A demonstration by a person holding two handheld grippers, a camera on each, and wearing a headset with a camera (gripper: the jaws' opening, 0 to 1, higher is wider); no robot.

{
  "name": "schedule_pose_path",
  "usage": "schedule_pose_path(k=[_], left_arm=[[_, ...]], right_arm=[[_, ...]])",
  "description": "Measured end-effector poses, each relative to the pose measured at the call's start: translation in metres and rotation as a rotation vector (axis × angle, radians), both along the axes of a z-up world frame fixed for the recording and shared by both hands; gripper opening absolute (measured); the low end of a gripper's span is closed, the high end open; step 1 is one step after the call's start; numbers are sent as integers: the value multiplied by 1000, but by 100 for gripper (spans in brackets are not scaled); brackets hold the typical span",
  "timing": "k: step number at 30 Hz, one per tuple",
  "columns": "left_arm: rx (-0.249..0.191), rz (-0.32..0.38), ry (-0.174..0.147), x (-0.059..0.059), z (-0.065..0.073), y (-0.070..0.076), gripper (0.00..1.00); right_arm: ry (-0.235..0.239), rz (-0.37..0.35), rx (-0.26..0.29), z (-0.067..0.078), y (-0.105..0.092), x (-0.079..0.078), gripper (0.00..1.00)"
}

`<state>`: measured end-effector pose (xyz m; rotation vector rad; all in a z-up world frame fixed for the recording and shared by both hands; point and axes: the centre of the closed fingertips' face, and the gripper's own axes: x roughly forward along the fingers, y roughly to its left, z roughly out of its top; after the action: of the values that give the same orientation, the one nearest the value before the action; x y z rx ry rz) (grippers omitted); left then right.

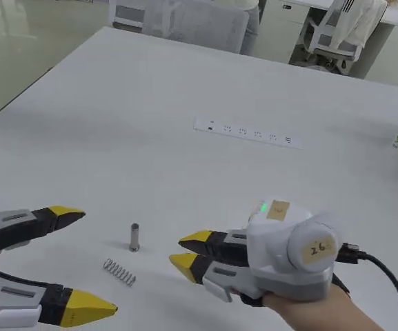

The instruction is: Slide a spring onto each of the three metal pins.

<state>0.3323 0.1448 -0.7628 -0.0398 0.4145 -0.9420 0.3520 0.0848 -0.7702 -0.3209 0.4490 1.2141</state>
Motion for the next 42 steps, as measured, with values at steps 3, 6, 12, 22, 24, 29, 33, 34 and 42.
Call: schedule_pose_path(k=[3, 6, 12, 22, 24, 29, 33, 34, 42], left_arm=[[0, 2, 1, 0, 0, 0, 96], [3, 7, 3, 0, -1, 2, 97], [4, 11, 4, 1, -2, 4, 96], [6, 9, 10, 0, -3, 3, 96], [8, 10, 13, -1, -4, 4, 96], [9, 14, 17, -1, -6, 6, 96], [9, 12, 20, -2, -6, 5, 96], [9, 12, 21, -2, -7, 5, 96], [14, 15, 28, -3, -9, 7, 96]], right_arm=[[3, 15, 4, -2, 10, -3, 10], [14, 33, 4, -7, 19, -7, 11], [29, 52, -14, -20, 34, -11, 11], [57, 41, -47, -43, 51, -8, 11], [58, 41, -59, -48, 52, -8, 11], [58, 43, -103, -64, 55, -8, 11], [51, 40, -128, -74, 58, -7, 13], [53, 40, -133, -76, 58, -7, 13], [42, 62, -183, -91, 54, -8, 9]])
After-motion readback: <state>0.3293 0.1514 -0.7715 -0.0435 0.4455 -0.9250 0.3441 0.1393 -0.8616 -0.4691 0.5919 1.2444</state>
